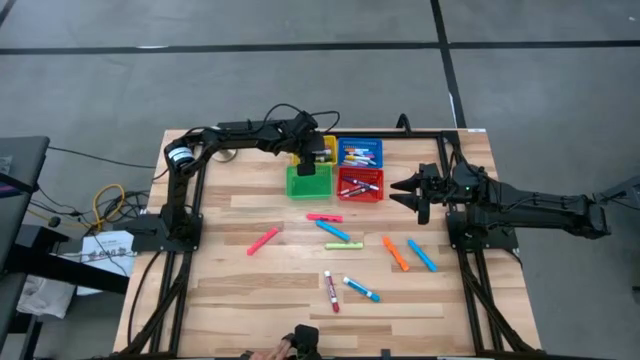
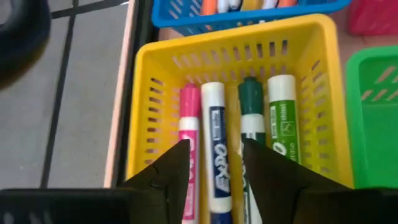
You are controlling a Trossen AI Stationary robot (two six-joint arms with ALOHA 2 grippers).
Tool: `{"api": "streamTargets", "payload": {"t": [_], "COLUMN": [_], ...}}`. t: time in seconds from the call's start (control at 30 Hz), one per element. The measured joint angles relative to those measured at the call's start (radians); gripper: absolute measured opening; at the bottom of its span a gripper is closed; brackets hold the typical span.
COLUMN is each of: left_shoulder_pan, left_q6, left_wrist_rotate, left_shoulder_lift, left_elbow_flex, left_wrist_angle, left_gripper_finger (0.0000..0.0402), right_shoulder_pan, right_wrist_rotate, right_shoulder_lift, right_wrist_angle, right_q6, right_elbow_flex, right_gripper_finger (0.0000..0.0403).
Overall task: Pick & Place Markers
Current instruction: Put the large red marker pen into the yellow bin
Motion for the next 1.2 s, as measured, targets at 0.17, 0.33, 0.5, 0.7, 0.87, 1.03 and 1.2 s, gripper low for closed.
{"api": "streamTargets", "payload": {"t": [0.17, 0.33, 0.5, 0.7, 0.87, 1.03, 1.2], "left_shoulder_pan": [-0.01, -0.016, -0.022, -0.045, -0.087, -0.146, -0.236], "left_q6": [-0.001, -0.132, -0.38, -0.7, -0.876, -1.057, -1.167], "left_wrist_rotate": [-0.07, -0.082, -0.082, -0.079, -0.079, -0.073, -0.007], "left_shoulder_lift": [-0.06, -0.176, -0.298, -0.419, -0.488, -0.54, -0.568], "left_elbow_flex": [0.0, 0.0, 0.0, 0.0, 0.0, 0.0, 0.0], "left_wrist_angle": [0.003, -0.006, -0.109, -0.345, -0.496, -0.568, -0.573], "left_gripper_finger": [0.0161, 0.0159, 0.0151, 0.0148, 0.0149, 0.0149, 0.015], "right_shoulder_pan": [0.0, 0.0, 0.0, 0.0, 0.0, 0.0, 0.0], "right_wrist_rotate": [0.0, 0.0, 0.0, 0.0, 0.0, 0.0, 0.0], "right_shoulder_lift": [0.0, 0.0, 0.0, 0.0, 0.0, 0.0, 0.0], "right_wrist_angle": [0.0, 0.0, 0.0, 0.0, 0.0, 0.0, 0.0], "right_q6": [0.0, 0.0, 0.0, 0.0, 0.0, 0.0, 0.0], "right_elbow_flex": [0.0, 0.0, 0.0, 0.0, 0.0, 0.0, 0.0], "right_gripper_finger": [0.0178, 0.0178, 0.0178, 0.0178, 0.0178, 0.0178, 0.0178]}}
